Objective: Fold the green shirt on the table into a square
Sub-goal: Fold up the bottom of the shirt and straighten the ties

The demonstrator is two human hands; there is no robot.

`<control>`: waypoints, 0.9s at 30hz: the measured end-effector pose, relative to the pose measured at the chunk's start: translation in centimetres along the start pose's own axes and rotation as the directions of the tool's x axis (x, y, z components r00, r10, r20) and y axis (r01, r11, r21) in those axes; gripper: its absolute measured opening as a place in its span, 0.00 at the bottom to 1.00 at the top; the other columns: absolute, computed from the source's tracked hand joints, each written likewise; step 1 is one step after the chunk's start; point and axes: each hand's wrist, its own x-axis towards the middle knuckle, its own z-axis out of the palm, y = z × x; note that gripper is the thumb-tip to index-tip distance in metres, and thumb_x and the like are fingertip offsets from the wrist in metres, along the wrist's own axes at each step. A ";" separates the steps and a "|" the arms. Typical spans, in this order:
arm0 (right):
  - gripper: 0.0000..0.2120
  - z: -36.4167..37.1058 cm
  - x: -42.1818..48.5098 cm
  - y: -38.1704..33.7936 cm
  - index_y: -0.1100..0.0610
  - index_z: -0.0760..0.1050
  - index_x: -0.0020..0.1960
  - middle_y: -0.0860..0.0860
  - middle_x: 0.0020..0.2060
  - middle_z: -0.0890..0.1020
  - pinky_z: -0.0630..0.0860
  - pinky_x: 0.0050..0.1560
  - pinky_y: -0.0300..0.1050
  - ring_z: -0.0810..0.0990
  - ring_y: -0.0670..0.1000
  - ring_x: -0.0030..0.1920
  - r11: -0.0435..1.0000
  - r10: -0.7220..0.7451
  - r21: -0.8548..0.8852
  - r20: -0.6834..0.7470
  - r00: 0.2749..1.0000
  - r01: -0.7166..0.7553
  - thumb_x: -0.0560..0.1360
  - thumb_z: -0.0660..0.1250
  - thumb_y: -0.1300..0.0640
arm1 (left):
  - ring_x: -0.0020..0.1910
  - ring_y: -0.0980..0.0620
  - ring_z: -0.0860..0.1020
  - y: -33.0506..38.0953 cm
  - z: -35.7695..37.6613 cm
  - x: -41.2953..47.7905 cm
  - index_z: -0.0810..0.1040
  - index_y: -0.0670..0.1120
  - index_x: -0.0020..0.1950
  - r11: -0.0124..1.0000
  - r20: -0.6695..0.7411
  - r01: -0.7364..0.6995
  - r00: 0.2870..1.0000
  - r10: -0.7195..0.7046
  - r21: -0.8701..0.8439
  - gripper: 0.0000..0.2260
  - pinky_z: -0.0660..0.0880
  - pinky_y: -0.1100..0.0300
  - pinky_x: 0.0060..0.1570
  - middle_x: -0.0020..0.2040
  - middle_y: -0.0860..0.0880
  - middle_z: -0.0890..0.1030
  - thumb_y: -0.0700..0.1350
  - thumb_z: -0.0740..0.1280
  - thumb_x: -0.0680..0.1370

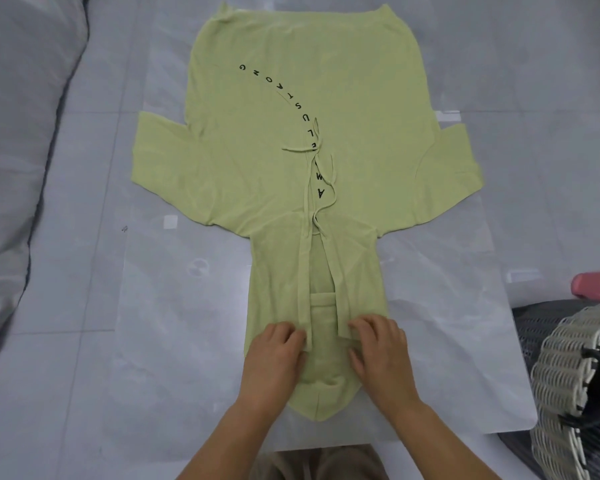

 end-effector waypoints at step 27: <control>0.09 -0.8 -0.7 -0.1 0.57 0.75 0.48 0.52 0.45 0.78 0.74 0.47 0.46 0.76 0.52 0.46 0.604 0.582 0.454 0.310 0.752 -0.655 0.75 0.64 0.51 | 0.39 0.52 0.74 3.7 0.2 3.0 0.72 0.48 0.43 0.623 0.284 0.636 0.767 -0.575 -0.454 0.04 0.65 0.62 0.37 0.36 0.55 0.74 0.45 0.64 0.77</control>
